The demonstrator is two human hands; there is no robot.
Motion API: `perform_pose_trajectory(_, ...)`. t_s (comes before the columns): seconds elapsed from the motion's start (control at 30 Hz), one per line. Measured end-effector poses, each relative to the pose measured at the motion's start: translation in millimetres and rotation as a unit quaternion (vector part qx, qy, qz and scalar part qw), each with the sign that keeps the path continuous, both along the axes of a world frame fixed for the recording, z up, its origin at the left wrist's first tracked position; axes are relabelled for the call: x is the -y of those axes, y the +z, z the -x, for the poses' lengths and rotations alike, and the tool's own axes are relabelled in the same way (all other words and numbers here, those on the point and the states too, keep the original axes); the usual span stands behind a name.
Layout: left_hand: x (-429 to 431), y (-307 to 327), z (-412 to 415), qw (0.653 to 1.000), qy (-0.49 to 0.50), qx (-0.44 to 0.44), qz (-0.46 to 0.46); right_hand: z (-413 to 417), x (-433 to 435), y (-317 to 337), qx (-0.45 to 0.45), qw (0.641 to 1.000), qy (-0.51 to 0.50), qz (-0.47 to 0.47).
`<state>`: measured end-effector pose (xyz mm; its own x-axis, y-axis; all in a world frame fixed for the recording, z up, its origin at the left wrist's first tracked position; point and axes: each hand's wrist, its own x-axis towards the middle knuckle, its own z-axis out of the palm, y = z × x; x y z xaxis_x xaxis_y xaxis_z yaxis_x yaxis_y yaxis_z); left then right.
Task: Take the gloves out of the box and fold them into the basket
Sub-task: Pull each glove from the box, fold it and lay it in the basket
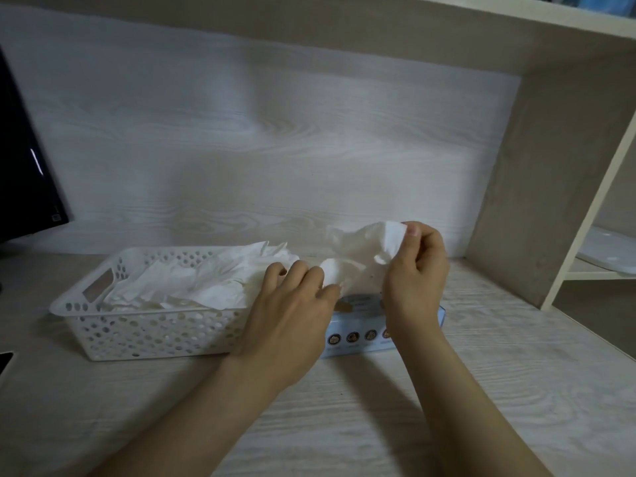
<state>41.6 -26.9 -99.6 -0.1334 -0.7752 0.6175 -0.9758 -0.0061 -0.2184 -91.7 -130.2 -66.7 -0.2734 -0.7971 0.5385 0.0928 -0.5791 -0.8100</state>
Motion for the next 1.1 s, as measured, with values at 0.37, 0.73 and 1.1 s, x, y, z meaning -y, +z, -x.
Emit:
perform_pose_trajectory(0.37,-7,11,4,0.992,-0.031,-0.122,0.008,1,-21,11,-0.025,0.99,-0.056,0.13)
perform_pose_trajectory(0.73,-16,29,-4,0.88,-0.168,-0.39,0.213,1,-28,16,-0.011,0.948,0.302,-0.1)
perform_pose_trajectory(1.1,-18,32,-19,0.828,-0.189,-0.49,0.194,3,-34,10,-0.208,0.87,0.442,-0.068)
